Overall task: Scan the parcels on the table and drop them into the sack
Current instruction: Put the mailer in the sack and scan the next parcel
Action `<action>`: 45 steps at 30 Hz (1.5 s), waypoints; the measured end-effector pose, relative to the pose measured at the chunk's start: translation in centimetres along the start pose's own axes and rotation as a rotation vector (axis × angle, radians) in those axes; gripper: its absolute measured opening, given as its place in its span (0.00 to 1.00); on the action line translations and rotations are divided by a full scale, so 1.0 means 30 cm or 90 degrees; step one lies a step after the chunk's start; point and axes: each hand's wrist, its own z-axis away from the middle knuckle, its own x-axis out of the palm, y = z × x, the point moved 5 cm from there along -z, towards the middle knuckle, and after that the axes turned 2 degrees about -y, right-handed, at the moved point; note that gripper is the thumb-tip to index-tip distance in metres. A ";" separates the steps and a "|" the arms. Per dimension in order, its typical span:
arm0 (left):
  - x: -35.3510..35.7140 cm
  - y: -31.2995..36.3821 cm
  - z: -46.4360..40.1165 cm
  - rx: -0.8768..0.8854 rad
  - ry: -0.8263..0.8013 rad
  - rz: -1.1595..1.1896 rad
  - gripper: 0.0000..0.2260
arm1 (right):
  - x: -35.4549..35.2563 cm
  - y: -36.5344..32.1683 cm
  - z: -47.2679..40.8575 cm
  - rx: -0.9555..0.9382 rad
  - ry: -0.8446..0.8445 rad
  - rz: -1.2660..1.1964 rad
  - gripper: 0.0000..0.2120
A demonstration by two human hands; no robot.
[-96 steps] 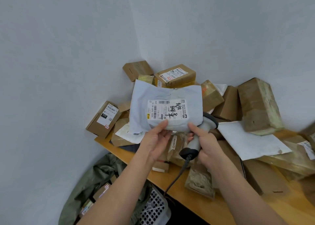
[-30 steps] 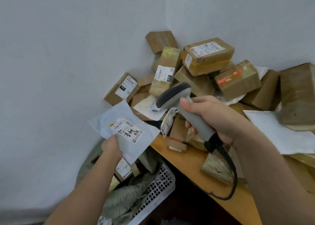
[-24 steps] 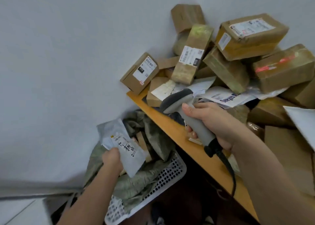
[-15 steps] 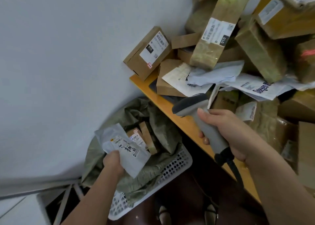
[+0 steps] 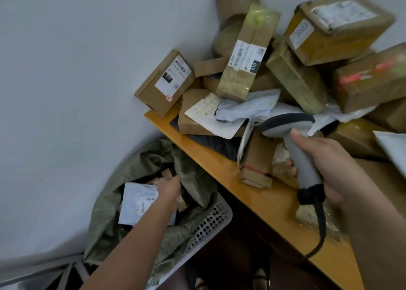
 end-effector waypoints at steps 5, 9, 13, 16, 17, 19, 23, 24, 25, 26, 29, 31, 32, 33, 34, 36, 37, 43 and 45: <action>0.348 0.190 0.214 0.153 -0.147 -0.177 0.16 | -0.189 -0.064 0.058 -0.023 0.027 -0.009 0.17; 0.518 0.239 0.301 0.301 -0.129 -0.292 0.08 | -0.319 -0.076 0.094 -0.016 0.023 -0.031 0.15; 0.556 0.253 0.284 0.331 -0.062 -0.317 0.13 | -0.426 -0.066 0.107 -0.031 0.027 -0.001 0.14; 0.551 0.282 0.326 0.380 0.005 -0.324 0.17 | -0.488 -0.058 0.101 -0.021 0.035 0.005 0.16; 0.547 0.294 0.353 0.402 0.014 -0.322 0.17 | -0.500 -0.060 0.098 -0.019 0.032 0.002 0.16; 0.530 0.320 0.411 0.464 0.023 -0.316 0.15 | -0.511 -0.070 0.090 -0.022 0.023 -0.008 0.17; 0.457 0.380 0.499 0.530 0.045 -0.251 0.12 | -0.476 -0.111 0.072 -0.032 -0.005 -0.002 0.17; 0.435 0.399 0.517 0.531 0.054 -0.233 0.12 | -0.460 -0.124 0.069 -0.037 -0.016 0.004 0.17; 0.415 0.418 0.535 0.531 0.062 -0.215 0.11 | -0.442 -0.137 0.065 -0.041 -0.028 0.011 0.17; 0.395 0.436 0.551 0.533 0.067 -0.202 0.10 | -0.423 -0.147 0.064 -0.044 -0.038 0.017 0.17; 0.339 0.480 0.598 0.530 0.083 -0.180 0.08 | -0.379 -0.167 0.058 -0.055 -0.067 0.035 0.17; 0.301 0.502 0.624 0.513 0.088 -0.162 0.07 | -0.358 -0.174 0.055 -0.062 -0.085 0.037 0.17; 0.283 0.513 0.638 0.510 0.087 -0.158 0.07 | -0.351 -0.176 0.053 -0.069 -0.091 0.040 0.16; 0.266 0.527 0.650 0.521 0.088 -0.165 0.08 | -0.344 -0.181 0.047 -0.079 -0.092 0.049 0.16; 0.251 0.544 0.670 0.541 0.087 -0.186 0.08 | -0.335 -0.183 0.039 -0.090 -0.093 0.063 0.16; 0.231 0.582 0.715 0.589 0.080 -0.260 0.09 | -0.307 -0.179 0.020 -0.111 -0.087 0.104 0.18; 0.228 0.600 0.737 0.610 0.060 -0.299 0.09 | -0.287 -0.174 0.013 -0.121 -0.086 0.125 0.18; 0.266 0.650 0.858 0.631 -0.205 -0.417 0.08 | -0.162 -0.085 -0.006 -0.119 -0.148 0.179 0.24; 0.275 0.656 0.877 0.631 -0.239 -0.386 0.08 | -0.145 -0.055 -0.010 -0.111 -0.159 0.208 0.23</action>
